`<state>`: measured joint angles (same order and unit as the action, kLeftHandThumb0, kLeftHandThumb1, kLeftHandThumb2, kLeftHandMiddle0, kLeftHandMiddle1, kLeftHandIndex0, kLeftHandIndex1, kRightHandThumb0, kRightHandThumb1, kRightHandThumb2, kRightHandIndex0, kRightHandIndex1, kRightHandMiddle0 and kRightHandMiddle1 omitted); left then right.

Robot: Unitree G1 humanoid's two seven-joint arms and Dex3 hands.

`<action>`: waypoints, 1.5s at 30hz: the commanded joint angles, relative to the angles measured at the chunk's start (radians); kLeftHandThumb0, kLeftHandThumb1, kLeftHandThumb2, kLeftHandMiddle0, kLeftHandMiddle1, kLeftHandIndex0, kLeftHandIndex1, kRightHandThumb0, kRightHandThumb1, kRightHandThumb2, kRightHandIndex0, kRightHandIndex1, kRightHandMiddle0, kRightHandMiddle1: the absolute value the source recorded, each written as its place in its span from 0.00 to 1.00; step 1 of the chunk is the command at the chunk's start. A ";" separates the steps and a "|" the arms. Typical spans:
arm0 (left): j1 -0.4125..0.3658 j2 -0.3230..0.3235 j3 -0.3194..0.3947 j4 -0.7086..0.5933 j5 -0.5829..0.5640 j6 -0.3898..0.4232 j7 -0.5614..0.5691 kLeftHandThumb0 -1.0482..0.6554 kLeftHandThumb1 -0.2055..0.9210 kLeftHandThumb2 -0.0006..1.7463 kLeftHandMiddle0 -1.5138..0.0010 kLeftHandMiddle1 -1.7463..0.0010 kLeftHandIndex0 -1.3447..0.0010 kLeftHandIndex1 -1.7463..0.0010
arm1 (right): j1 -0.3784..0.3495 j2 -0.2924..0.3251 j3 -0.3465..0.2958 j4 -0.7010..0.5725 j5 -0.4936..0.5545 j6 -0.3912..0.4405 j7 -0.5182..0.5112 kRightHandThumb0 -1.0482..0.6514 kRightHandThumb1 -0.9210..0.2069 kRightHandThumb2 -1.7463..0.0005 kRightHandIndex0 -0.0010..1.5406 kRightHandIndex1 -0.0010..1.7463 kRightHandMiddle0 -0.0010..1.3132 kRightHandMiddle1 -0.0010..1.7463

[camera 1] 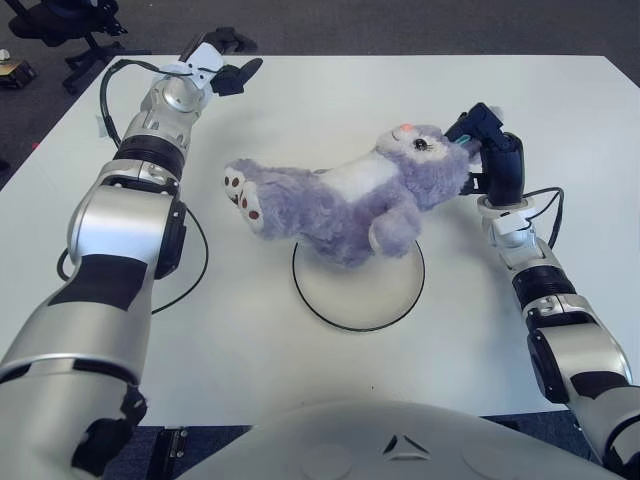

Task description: Put the doll into the plate.

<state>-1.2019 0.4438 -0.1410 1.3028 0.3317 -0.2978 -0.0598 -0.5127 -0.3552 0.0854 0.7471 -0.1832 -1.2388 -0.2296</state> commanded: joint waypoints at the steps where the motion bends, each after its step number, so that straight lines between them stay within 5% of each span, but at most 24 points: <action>1: 0.005 0.004 -0.006 0.004 0.011 -0.007 -0.003 0.30 1.00 0.30 0.44 0.99 0.61 0.66 | 0.018 0.010 -0.020 -0.021 0.054 -0.022 0.039 0.57 0.00 0.92 0.63 1.00 0.54 1.00; 7: 0.004 0.002 -0.010 0.004 0.014 -0.006 0.001 0.31 1.00 0.30 0.44 0.99 0.62 0.66 | 0.042 0.015 -0.043 -0.047 0.062 -0.029 0.088 0.56 0.00 0.92 0.63 1.00 0.54 1.00; 28: 0.004 -0.003 -0.022 0.002 0.025 -0.007 0.009 0.31 1.00 0.29 0.44 0.99 0.62 0.68 | 0.142 -0.020 -0.197 -0.190 -0.273 -0.075 0.079 0.49 0.00 0.93 0.65 1.00 0.56 1.00; 38: 0.004 -0.003 -0.025 0.001 0.027 -0.007 0.012 0.31 1.00 0.29 0.44 0.99 0.62 0.68 | 0.135 -0.031 -0.198 -0.191 -0.347 -0.117 0.060 0.48 0.00 0.92 0.64 1.00 0.54 1.00; 45: 0.004 -0.006 -0.027 0.002 0.037 -0.006 0.018 0.31 1.00 0.29 0.43 0.99 0.61 0.69 | 0.108 -0.064 -0.229 -0.200 -0.522 -0.169 0.016 0.49 0.00 0.90 0.59 1.00 0.50 1.00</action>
<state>-1.2019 0.4382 -0.1646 1.3027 0.3622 -0.2986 -0.0544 -0.3849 -0.4010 -0.1159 0.5735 -0.6238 -1.3973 -0.1788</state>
